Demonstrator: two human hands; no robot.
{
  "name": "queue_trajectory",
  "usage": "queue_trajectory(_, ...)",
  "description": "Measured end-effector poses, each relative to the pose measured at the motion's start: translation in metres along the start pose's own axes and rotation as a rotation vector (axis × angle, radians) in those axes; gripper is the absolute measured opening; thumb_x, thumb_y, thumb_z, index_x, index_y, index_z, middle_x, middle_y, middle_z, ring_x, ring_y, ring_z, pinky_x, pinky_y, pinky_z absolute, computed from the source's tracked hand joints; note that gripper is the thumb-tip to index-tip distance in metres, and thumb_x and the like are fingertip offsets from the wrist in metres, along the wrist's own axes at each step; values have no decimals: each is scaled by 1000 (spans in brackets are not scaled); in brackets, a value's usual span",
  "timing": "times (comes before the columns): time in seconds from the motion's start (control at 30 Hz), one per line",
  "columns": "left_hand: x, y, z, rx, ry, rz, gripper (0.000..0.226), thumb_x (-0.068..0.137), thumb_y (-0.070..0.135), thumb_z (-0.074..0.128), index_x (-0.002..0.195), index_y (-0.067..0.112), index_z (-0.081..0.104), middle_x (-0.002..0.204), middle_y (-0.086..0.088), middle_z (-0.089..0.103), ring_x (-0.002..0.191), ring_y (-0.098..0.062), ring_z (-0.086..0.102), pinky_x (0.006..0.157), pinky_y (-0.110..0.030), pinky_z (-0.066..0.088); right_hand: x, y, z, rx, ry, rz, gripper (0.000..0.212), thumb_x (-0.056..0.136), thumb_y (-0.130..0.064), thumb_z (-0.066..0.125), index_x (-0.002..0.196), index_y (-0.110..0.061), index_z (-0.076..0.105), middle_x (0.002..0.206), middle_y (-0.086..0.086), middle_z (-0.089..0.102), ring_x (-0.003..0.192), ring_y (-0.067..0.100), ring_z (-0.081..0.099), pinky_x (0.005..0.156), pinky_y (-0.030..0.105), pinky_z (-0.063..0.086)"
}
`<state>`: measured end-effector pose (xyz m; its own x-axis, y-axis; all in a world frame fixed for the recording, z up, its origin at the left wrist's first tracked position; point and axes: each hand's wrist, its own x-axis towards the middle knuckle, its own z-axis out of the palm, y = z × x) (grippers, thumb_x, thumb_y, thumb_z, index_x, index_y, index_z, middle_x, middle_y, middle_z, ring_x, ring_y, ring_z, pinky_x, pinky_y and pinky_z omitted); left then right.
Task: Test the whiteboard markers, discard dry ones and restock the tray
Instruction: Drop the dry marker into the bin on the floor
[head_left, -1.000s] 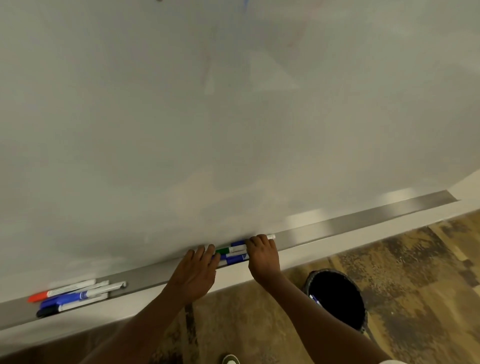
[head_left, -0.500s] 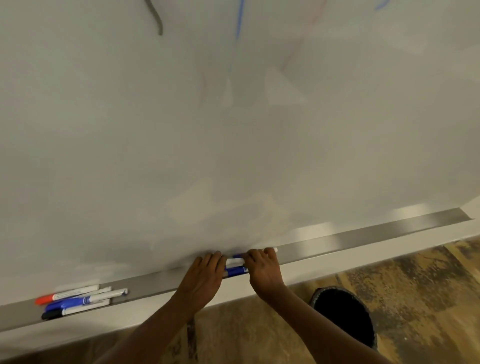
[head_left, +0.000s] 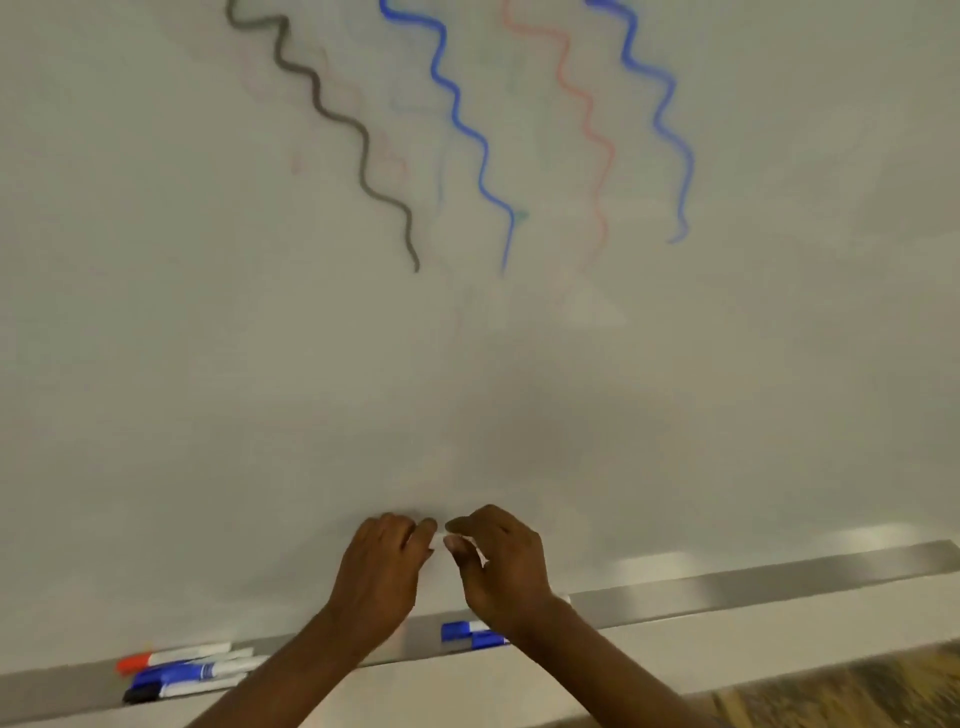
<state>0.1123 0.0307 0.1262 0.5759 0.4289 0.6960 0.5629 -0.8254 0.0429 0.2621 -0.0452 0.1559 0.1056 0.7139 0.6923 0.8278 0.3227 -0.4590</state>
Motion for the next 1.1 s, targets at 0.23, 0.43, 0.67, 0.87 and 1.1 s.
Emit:
queue_trajectory(0.23, 68, -15, -78, -25, 285, 90, 26, 103, 23, 30, 102, 9, 53, 62, -6, 55, 51, -19, 50, 46, -28, 44, 77, -74, -36, 851, -26, 410, 18, 78, -13, 75, 93, -11, 66, 66, -5, 63, 58, 7, 56, 53, 17, 45)
queue_trajectory(0.43, 128, -22, -137, 15, 396, 276, 14, 98, 15, 39, 88, 12, 48, 55, -7, 53, 42, -18, 45, 38, -29, 41, 136, -109, -70, 824, -60, 292, 26, 82, -18, 74, 71, -11, 52, 57, 9, 59, 48, 17, 53, 49, 27, 43)
queue_trajectory(0.67, 176, -15, -189, -43, 313, 334, 14, 95, 17, 38, 86, 21, 48, 60, 1, 59, 43, -16, 48, 38, -30, 40, 170, -129, -110, 809, -16, 75, 26, 87, -23, 67, 70, -12, 51, 60, 13, 63, 46, 23, 55, 49, 27, 43)
queue_trajectory(0.87, 202, -1, -217, -134, 149, 353, 24, 100, 38, 29, 88, 32, 49, 57, 10, 56, 44, -9, 46, 44, -19, 34, 179, -131, -130, 810, 61, -9, 27, 87, -19, 66, 68, -13, 47, 55, 7, 59, 42, 21, 54, 44, 23, 40)
queue_trajectory(1.1, 224, -2, -237, -199, 55, 291, 35, 93, 64, 27, 91, 38, 50, 54, 10, 55, 47, -8, 49, 45, -21, 36, 188, -134, -156, 512, 113, -171, 30, 84, -35, 68, 68, -20, 47, 57, 7, 61, 50, 19, 60, 47, 27, 43)
